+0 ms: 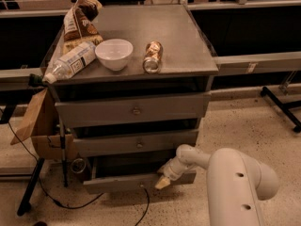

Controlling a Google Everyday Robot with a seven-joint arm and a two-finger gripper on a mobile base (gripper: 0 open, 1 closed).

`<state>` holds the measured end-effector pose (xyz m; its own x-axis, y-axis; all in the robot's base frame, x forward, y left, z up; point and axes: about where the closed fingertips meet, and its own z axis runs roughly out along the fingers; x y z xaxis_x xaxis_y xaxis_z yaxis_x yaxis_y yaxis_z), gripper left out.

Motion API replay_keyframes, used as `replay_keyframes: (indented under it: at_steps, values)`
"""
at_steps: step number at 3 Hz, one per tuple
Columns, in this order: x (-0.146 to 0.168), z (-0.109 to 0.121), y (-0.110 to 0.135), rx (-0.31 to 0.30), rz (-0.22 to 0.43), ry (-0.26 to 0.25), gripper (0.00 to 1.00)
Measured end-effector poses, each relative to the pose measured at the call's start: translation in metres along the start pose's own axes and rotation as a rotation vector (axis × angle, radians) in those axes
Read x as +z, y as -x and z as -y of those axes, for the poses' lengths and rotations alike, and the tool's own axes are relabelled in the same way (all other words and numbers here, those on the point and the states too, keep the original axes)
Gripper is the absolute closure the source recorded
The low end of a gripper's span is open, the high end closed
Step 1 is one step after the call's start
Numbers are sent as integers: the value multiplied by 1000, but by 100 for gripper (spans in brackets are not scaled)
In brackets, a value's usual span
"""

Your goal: Open bottom drawer

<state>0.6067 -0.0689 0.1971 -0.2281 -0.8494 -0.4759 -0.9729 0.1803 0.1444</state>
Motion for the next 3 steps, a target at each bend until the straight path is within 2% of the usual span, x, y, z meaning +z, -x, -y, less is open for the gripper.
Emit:
replay_keyframes:
  at_steps: [1, 2, 3]
  values:
    - [-3, -1, 2, 0, 0, 0, 0]
    - [10, -45, -19, -22, -4, 11, 0]
    - [11, -49, -20, -25, -5, 13, 0]
